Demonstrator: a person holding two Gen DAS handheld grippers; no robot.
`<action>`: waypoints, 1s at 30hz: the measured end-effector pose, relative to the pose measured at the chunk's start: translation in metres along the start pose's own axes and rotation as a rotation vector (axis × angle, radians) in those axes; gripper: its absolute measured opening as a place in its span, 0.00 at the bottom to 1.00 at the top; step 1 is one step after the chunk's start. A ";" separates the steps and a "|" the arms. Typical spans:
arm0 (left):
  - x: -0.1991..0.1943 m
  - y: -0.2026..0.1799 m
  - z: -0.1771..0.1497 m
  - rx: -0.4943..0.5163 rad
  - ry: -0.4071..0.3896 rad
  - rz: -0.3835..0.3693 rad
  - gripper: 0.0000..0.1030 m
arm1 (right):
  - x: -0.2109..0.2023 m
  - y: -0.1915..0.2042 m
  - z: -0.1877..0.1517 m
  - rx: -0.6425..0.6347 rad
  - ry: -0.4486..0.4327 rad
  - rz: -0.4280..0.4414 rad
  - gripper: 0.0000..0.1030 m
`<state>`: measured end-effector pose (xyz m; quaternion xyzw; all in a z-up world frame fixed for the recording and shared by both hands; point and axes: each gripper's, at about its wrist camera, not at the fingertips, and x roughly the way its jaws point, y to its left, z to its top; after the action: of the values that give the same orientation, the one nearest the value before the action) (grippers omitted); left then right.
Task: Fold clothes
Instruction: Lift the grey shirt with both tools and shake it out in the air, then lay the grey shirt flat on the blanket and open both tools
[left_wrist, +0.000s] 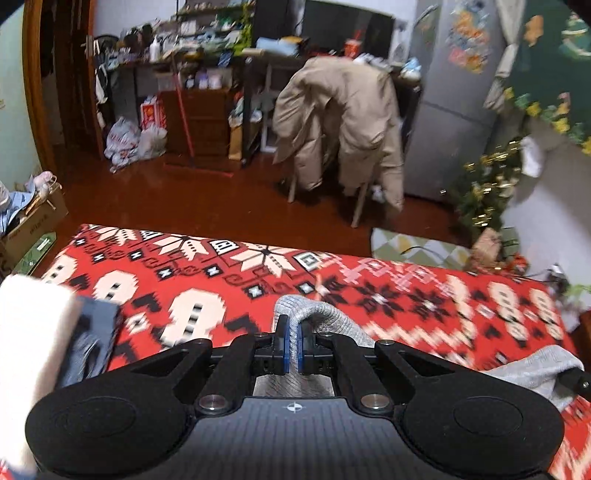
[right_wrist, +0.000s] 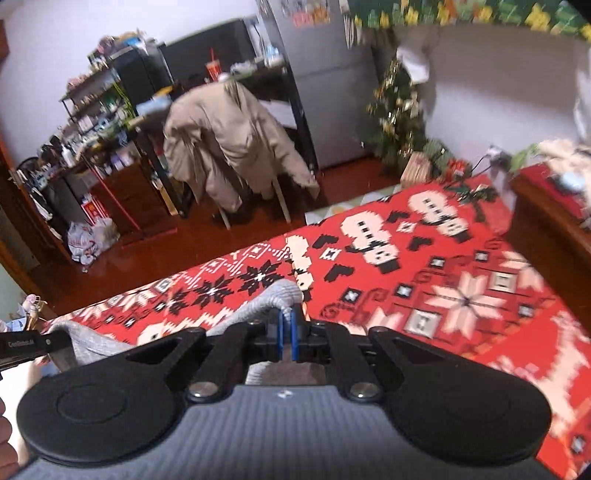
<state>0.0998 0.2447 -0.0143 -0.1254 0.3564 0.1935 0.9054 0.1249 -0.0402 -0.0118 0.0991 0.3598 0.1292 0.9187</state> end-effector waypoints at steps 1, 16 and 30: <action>0.015 -0.001 0.007 -0.001 0.006 0.013 0.03 | 0.022 0.001 0.007 -0.008 0.003 -0.012 0.04; 0.129 0.004 0.027 -0.002 0.212 0.075 0.26 | 0.214 0.014 0.031 -0.030 0.111 -0.079 0.12; 0.029 0.049 0.024 0.016 0.199 -0.101 0.66 | 0.097 -0.008 0.029 -0.078 0.156 0.108 0.42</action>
<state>0.1121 0.3049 -0.0218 -0.1545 0.4394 0.1312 0.8751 0.2145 -0.0206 -0.0545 0.0724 0.4190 0.1999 0.8827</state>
